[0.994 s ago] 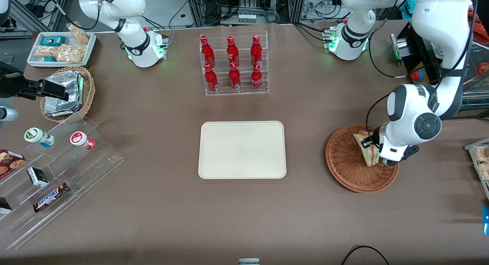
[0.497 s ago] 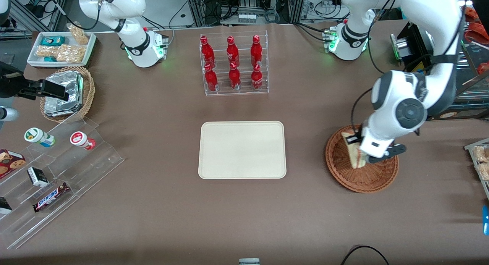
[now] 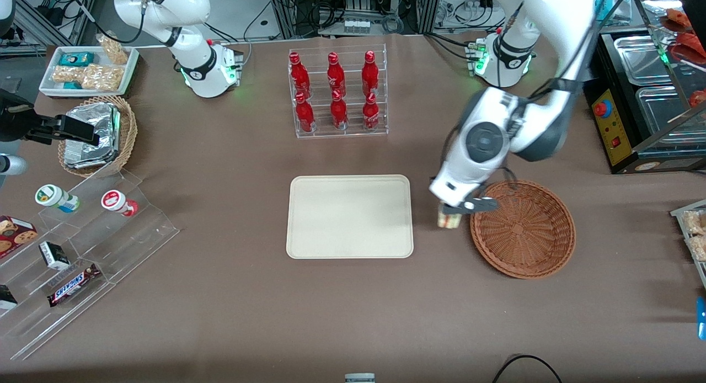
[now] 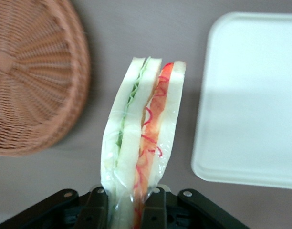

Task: Place sandwich from basket to tray
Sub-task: 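Lift the sandwich and carry it with the left gripper over the cream tray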

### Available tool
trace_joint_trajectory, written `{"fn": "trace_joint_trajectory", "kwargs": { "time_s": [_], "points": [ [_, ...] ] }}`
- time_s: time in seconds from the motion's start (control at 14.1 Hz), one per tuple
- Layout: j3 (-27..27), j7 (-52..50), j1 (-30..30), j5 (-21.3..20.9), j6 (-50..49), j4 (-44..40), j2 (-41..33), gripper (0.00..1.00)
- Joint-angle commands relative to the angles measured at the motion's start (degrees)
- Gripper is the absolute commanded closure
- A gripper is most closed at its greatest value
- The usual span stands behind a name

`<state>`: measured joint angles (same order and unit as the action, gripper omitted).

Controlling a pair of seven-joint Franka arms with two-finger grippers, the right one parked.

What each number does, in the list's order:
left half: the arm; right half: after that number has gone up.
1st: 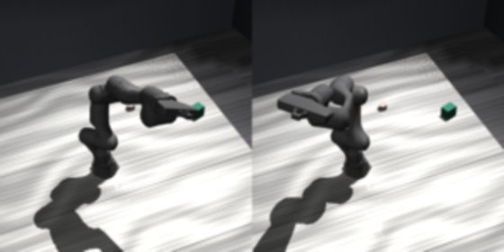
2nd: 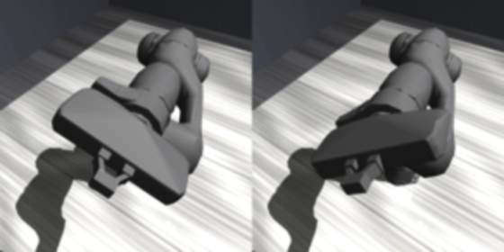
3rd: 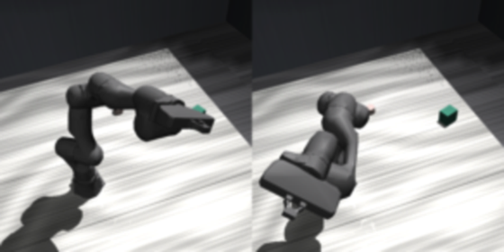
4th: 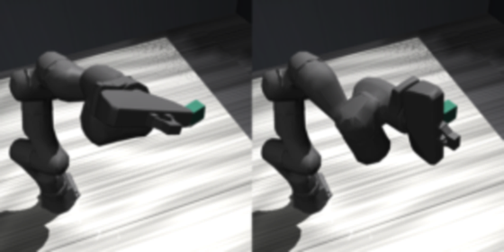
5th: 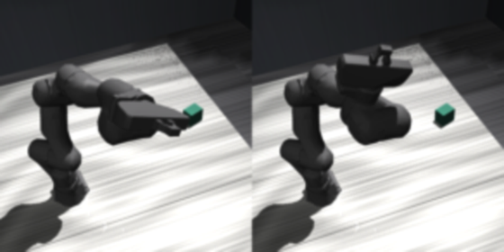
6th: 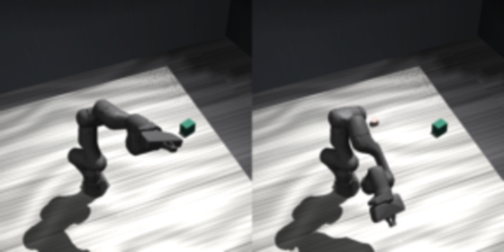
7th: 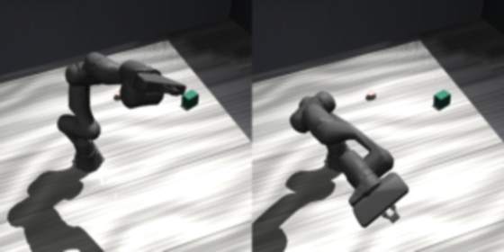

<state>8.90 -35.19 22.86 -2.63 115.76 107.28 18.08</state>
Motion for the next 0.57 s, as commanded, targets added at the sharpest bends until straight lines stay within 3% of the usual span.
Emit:
{"fn": "trace_joint_trajectory", "kwargs": {
  "time_s": [0.0, 0.5],
  "points": [
    [-0.8, -3.7, 4.8, 0.2, -0.8, -4.7, 3.6, 0.89],
    [-0.8, -17.5, 14.1, 0.6, -0.8, -18.1, 15.7, 0.88]
  ]
}}
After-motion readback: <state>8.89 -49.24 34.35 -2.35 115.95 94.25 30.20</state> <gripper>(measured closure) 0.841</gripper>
